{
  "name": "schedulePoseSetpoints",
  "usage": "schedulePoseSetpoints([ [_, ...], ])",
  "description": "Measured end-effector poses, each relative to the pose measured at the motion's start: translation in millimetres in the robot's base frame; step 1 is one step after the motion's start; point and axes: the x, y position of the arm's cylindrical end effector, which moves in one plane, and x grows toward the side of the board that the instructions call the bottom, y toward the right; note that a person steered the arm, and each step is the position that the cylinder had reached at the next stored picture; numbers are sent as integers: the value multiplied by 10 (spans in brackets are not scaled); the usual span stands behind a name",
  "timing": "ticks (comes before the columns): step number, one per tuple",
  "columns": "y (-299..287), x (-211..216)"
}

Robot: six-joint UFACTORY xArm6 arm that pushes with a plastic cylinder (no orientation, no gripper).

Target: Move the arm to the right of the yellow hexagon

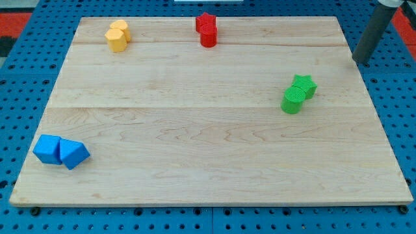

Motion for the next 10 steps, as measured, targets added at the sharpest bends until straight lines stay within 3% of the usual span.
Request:
schedulePoseSetpoints([
  [2, -115, -105],
  [3, -564, -244],
  [4, -1233, -238],
  [7, -3433, 519],
  [9, -4654, 376],
  [10, -4740, -72],
])
